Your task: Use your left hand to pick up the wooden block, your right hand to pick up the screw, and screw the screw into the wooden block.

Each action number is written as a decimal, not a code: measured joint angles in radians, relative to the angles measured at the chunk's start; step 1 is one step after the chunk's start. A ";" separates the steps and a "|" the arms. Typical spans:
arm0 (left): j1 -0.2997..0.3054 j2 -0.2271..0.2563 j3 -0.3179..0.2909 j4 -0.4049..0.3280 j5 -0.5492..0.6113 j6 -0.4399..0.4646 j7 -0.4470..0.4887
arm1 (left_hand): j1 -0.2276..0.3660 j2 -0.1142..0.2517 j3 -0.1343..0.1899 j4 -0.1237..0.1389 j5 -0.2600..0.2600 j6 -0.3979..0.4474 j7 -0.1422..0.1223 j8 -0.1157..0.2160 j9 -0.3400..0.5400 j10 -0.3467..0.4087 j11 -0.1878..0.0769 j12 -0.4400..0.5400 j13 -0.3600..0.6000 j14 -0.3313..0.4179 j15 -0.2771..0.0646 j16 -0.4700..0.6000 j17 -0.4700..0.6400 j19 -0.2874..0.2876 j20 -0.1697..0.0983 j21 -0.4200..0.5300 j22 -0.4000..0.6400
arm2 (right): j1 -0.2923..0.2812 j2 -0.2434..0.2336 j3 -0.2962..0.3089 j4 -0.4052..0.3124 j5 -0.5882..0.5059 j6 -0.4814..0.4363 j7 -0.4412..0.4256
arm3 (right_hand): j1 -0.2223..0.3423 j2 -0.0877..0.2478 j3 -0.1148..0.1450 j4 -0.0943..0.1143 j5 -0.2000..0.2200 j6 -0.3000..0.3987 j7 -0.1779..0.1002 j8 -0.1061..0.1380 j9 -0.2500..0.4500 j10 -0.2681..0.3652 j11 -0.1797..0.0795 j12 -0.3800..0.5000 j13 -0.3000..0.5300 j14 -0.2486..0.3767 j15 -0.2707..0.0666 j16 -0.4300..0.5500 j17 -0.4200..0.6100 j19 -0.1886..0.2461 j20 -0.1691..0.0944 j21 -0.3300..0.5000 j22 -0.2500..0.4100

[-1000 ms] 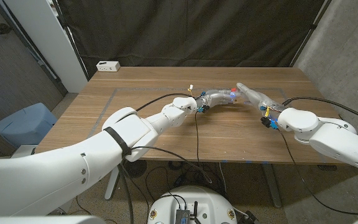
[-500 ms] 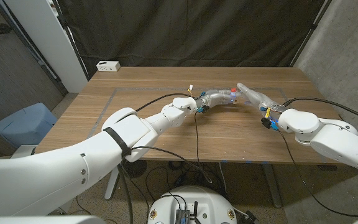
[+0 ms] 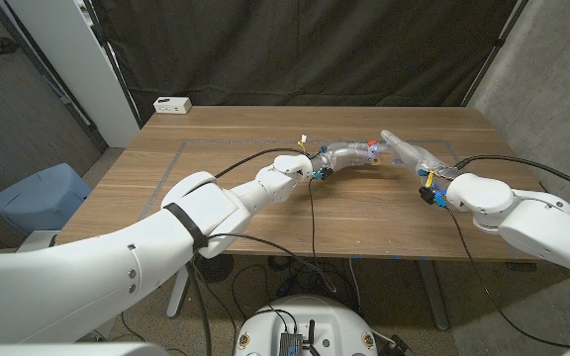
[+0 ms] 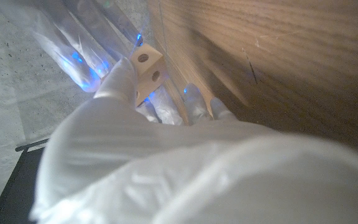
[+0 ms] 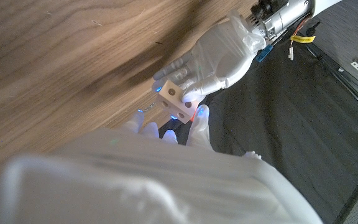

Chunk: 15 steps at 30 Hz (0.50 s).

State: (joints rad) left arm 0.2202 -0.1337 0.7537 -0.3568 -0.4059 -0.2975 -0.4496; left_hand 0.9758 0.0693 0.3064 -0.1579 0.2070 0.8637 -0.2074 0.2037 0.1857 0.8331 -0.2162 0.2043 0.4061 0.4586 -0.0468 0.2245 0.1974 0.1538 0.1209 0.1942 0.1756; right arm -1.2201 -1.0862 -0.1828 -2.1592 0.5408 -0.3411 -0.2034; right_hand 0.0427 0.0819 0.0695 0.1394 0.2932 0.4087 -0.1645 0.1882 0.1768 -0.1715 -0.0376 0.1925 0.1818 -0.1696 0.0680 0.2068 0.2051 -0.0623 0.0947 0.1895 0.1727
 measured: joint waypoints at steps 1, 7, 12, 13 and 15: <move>0.001 0.001 -0.001 0.000 0.000 -0.003 -0.002 | 0.000 0.000 0.000 0.000 0.000 0.000 0.000 0.000 0.000 0.000 0.000 0.000 0.000 0.000 0.000 0.000 0.000 0.000 0.000 0.000 0.000 | -0.001 0.000 0.002 0.000 0.000 0.002 -0.001 | 0.000 0.000 0.000 0.000 0.000 0.000 0.000 0.000 0.000 0.000 0.000 0.000 0.000 0.000 0.000 0.000 0.000 0.000 0.000 0.000 0.000; 0.001 0.003 -0.002 -0.001 0.001 -0.026 -0.021 | 0.000 0.000 0.000 0.000 -0.001 0.000 0.000 0.000 0.000 0.000 0.000 -0.001 0.000 0.000 0.000 0.000 0.000 0.000 0.000 0.000 0.000 | -0.005 0.004 0.011 -0.004 -0.002 0.003 -0.004 | 0.000 0.000 0.000 0.000 0.000 0.000 0.000 0.000 0.000 0.000 0.011 0.000 0.000 0.000 0.000 0.000 0.000 0.003 -0.003 0.000 0.000; 0.007 0.015 -0.009 -0.005 0.001 -0.048 -0.037 | 0.000 0.000 0.000 0.000 -0.001 0.000 0.000 0.000 0.000 -0.002 0.001 -0.002 0.000 0.000 0.000 0.000 0.000 0.000 0.000 0.000 0.000 | -0.008 0.007 0.018 -0.007 -0.010 0.007 -0.009 | 0.005 0.005 0.000 0.000 0.000 0.000 0.000 0.000 0.000 0.000 0.011 0.000 0.000 0.000 0.000 0.000 0.000 0.005 -0.005 0.000 0.000; 0.008 0.016 -0.010 -0.006 0.001 -0.053 -0.042 | 0.000 0.000 0.000 0.000 -0.001 0.000 0.000 0.000 0.000 -0.002 0.001 -0.002 0.000 0.000 0.000 0.000 0.000 0.000 0.000 0.000 0.000 | -0.008 0.008 0.019 -0.008 -0.012 0.007 -0.011 | 0.005 0.005 0.000 0.000 0.000 0.000 0.000 0.000 0.000 0.000 0.011 0.000 0.000 0.000 0.000 0.000 0.000 0.005 -0.005 0.000 0.000; 0.009 0.017 -0.011 -0.006 0.001 -0.063 -0.049 | 0.000 0.000 0.000 0.000 -0.001 0.000 0.000 0.000 0.000 -0.002 0.001 -0.002 0.000 0.000 0.000 0.000 0.000 0.000 0.000 0.000 0.000 | -0.010 0.010 0.022 -0.010 -0.013 0.008 -0.012 | 0.005 0.005 0.000 0.000 0.000 0.000 0.000 0.000 0.000 0.000 0.011 0.000 0.000 0.000 0.000 0.000 -0.003 0.005 -0.005 0.000 0.000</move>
State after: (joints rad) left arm 0.2295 -0.1165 0.7427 -0.3629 -0.4049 -0.3600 -0.4982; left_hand 0.9756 0.0691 0.3064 -0.1580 0.2063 0.8637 -0.2074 0.2037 0.1857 0.8315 -0.2147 0.2024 0.4059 0.4586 -0.0468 0.2245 0.1974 0.1538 0.1209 0.1942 0.1756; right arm -1.2300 -1.0763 -0.1604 -2.1691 0.5281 -0.3336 -0.2155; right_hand 0.0479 0.0872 0.0695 0.1395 0.2932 0.4088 -0.1645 0.1882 0.1770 -0.1716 -0.0263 0.1925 0.1818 -0.1696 0.0679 0.2068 0.2017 -0.0568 0.0893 0.1895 0.1727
